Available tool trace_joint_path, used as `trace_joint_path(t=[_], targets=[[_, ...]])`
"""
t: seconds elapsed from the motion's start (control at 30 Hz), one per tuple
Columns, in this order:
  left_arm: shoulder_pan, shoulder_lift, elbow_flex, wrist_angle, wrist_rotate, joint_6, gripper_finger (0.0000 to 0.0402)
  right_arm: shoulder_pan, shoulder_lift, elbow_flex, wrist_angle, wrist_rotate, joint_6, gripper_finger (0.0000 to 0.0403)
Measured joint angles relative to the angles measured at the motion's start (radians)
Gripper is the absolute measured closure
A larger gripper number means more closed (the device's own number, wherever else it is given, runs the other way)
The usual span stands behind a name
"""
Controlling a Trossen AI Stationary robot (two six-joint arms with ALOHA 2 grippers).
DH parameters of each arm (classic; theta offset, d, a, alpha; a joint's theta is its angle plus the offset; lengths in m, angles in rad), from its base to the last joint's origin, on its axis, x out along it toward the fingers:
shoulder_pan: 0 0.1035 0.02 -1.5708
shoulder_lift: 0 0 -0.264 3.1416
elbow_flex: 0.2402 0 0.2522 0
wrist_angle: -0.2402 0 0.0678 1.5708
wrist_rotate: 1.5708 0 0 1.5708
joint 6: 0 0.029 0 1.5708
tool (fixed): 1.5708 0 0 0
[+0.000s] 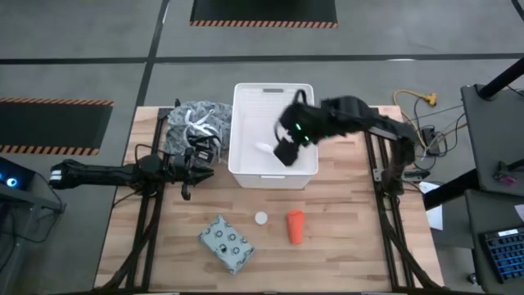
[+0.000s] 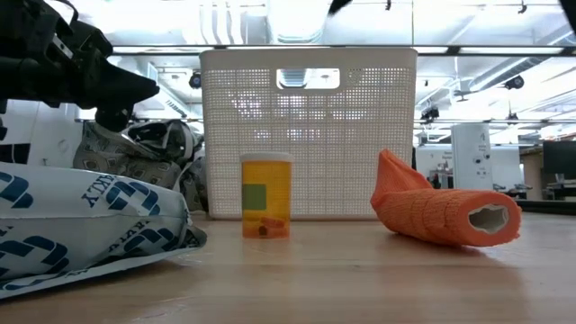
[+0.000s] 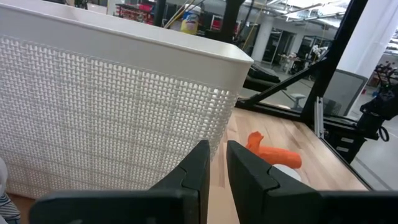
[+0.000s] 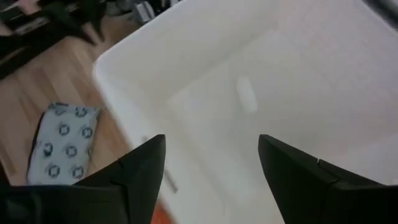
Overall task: Pick & place medical supplies in basket/bin
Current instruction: Put the orange bandage into the white bin
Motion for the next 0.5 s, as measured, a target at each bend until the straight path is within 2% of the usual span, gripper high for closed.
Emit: trace_joint_path(t=[0.07, 0.17, 0.33, 0.5], targets=[[0.0, 0.0, 0.0, 0.0, 0.0, 0.0, 0.0364, 0.072, -0.015, -0.004, -0.034, 0.067, 0.028, 0.0156], [0.0, 0.0, 0.0, 0.0, 0.0, 0.0, 0.0364, 0.18, -0.019, -0.004, -0.079, 0.115, 0.115, 0.0158], [0.0, 0.0, 0.0, 0.0, 0.0, 0.0, 0.0364, 0.323, -0.014, -0.021, -0.086, 0.128, 0.388, 0.0164], [0.0, 0.0, 0.0, 0.0, 0.001, 0.0, 0.0364, 0.437, -0.006, -0.105, -0.088, 0.146, 0.6, 0.0168]])
